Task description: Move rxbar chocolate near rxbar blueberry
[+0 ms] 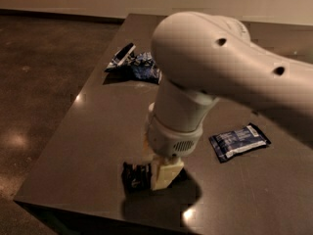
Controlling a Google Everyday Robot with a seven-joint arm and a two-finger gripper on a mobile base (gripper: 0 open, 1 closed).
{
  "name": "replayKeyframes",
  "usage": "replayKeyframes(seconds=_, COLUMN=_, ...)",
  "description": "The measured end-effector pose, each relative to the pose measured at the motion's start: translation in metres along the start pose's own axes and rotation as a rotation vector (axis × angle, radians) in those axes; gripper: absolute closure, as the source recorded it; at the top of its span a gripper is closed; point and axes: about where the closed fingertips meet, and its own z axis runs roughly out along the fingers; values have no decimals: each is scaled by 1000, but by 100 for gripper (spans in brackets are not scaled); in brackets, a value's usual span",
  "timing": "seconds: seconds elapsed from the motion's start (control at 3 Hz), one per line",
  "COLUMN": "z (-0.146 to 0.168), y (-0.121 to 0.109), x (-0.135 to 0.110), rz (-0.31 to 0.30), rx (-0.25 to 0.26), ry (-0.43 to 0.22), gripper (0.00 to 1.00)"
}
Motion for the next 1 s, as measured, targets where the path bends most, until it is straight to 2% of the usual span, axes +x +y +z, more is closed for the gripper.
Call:
replayKeyframes(seconds=0.33, z=-17, y=-22, x=35, rz=100, rx=24, ry=-2, gripper=100)
replayKeyframes(seconds=0.67, z=-37, y=-44, x=80, rz=214, rx=61, ry=6, gripper=100)
replayKeyframes(seconds=1.0, z=-53, y=-57, x=118, rz=291, rx=93, ry=23, gripper=100)
